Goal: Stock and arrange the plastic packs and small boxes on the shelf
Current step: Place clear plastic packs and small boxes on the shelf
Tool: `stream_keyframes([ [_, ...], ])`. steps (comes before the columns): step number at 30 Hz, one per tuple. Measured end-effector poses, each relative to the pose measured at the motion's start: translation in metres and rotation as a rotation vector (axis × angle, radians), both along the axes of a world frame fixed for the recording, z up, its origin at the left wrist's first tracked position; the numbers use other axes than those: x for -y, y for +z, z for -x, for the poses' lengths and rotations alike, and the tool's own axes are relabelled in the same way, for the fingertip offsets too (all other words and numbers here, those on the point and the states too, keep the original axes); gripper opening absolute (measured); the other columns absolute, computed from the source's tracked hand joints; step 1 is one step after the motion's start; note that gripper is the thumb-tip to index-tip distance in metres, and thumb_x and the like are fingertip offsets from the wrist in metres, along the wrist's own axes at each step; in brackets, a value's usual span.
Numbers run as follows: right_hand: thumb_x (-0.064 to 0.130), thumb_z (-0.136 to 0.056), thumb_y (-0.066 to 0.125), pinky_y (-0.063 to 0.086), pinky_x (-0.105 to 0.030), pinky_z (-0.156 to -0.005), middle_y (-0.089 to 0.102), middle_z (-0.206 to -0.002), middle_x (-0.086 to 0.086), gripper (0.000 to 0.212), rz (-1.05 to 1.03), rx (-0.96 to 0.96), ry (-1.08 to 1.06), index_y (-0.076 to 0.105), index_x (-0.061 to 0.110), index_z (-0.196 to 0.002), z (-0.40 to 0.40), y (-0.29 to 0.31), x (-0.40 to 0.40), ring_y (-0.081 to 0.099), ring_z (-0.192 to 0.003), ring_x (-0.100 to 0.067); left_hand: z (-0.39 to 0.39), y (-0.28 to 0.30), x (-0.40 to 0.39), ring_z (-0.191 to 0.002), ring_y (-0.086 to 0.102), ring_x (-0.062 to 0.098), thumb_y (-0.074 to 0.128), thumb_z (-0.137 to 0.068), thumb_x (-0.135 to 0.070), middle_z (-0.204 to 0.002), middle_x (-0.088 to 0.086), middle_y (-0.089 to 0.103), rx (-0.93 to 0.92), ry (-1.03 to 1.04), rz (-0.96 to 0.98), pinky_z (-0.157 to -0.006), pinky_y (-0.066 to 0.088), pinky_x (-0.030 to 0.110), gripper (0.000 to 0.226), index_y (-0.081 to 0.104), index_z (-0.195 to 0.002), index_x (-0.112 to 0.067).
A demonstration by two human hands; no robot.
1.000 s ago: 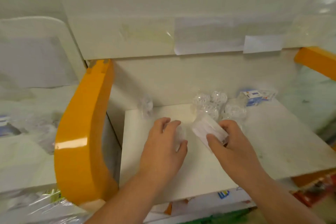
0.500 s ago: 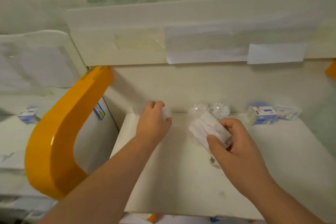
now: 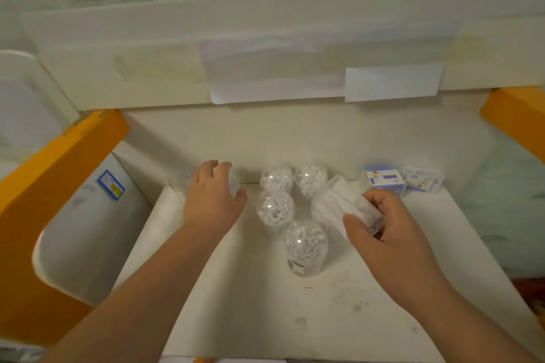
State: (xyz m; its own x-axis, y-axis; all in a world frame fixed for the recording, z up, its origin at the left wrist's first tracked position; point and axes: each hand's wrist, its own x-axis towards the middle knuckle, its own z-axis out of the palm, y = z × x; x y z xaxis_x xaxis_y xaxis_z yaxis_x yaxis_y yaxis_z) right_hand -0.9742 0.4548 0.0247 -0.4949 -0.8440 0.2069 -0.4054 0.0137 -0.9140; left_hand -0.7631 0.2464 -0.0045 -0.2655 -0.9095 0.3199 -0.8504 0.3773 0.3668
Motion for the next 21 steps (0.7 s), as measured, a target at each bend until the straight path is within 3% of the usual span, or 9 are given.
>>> stream_keyframes([
  [6, 0.041, -0.078, 0.062, 0.042, -0.028, -0.053, 0.065, -0.082, 0.022, 0.020, -0.025, -0.005, -0.181, 0.053, 0.045, -0.096, 0.056, -0.019, -0.013, 0.060, -0.061, -0.001, 0.045, 0.036, -0.062, -0.130, 0.043, 0.023, 0.065, -0.084, -0.031, -0.138, 0.002, 0.048, -0.033, -0.194, 0.161, -0.104, 0.036, 0.036, 0.050, 0.054, -0.132, -0.019],
  [10, 0.039, -0.076, 0.062, 0.039, -0.028, -0.050, 0.062, -0.082, 0.024, 0.021, -0.073, -0.061, -0.308, 0.050, 0.040, -0.093, 0.098, -0.039, -0.022, 0.058, -0.063, -0.001, 0.078, 0.057, -0.095, -0.127, 0.044, 0.023, 0.065, -0.084, -0.031, -0.137, 0.003, 0.050, -0.022, -0.262, 0.257, -0.101, 0.039, 0.035, 0.046, 0.057, -0.128, -0.020],
  [13, 0.037, -0.077, 0.065, 0.035, -0.022, -0.049, 0.061, -0.077, 0.018, 0.024, -0.144, -0.152, -0.389, 0.046, 0.038, -0.091, 0.122, -0.051, -0.024, 0.057, -0.066, 0.001, 0.095, 0.060, -0.106, -0.127, 0.045, 0.025, 0.066, -0.084, -0.031, -0.137, 0.003, 0.051, -0.010, -0.286, 0.234, -0.102, 0.039, 0.036, 0.046, 0.058, -0.128, -0.019],
  [17, 0.038, -0.079, 0.063, 0.037, -0.031, -0.055, 0.058, -0.081, 0.009, 0.022, -0.257, -0.259, -0.360, 0.047, 0.030, -0.092, 0.140, -0.065, -0.018, 0.055, -0.070, -0.018, 0.113, 0.052, -0.122, -0.123, 0.051, 0.025, 0.068, -0.082, -0.030, -0.136, 0.003, 0.052, 0.015, -0.313, 0.175, -0.098, 0.042, 0.036, 0.045, 0.060, -0.125, -0.021],
  [21, 0.033, -0.079, 0.060, 0.045, -0.034, -0.057, 0.058, -0.079, 0.005, 0.016, -0.316, -0.300, -0.284, 0.048, 0.026, -0.088, 0.142, -0.074, -0.009, 0.056, -0.068, -0.020, 0.125, 0.043, -0.131, -0.125, 0.048, 0.023, 0.067, -0.082, -0.030, -0.136, 0.002, 0.051, 0.034, -0.306, 0.134, -0.098, 0.038, 0.031, 0.045, 0.060, -0.125, -0.019],
])
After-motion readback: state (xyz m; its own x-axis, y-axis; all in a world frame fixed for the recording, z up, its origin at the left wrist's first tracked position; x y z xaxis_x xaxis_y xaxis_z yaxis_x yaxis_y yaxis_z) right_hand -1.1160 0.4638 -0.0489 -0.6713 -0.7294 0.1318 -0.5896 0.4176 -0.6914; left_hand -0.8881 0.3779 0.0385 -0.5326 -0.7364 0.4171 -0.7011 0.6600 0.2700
